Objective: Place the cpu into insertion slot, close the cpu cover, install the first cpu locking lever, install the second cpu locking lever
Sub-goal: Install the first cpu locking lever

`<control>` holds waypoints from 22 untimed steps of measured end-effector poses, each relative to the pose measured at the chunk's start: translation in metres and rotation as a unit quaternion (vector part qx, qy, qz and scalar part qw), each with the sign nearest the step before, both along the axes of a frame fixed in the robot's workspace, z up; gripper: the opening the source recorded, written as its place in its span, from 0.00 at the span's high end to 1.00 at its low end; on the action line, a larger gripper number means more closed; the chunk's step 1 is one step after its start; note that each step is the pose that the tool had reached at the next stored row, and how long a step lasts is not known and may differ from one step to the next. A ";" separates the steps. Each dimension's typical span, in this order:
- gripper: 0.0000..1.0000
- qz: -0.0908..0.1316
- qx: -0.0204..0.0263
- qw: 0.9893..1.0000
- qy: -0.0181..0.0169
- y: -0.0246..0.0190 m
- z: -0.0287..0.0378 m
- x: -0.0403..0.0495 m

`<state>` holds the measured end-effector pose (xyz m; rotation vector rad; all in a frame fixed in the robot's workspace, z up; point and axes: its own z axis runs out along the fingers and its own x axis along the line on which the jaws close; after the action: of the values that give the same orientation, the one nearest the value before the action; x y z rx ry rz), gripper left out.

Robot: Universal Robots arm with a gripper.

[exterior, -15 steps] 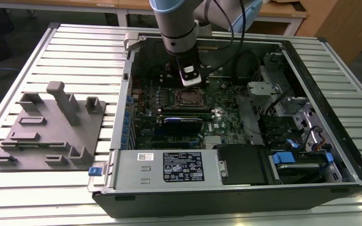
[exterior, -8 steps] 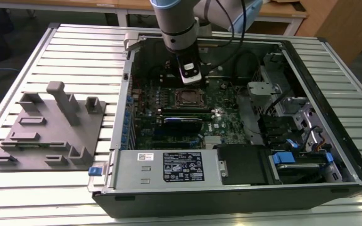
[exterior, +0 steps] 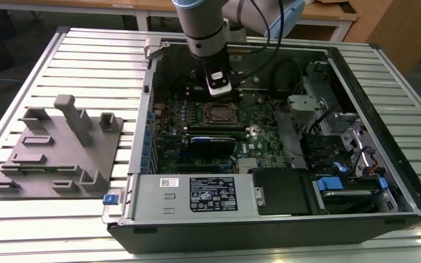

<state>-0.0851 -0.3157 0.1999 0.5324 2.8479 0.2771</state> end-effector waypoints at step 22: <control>0.90 0.000 -0.008 0.999 -0.035 0.0055 -0.0058 -0.0097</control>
<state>-0.0948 -0.3102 0.1941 0.5095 2.7799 0.2663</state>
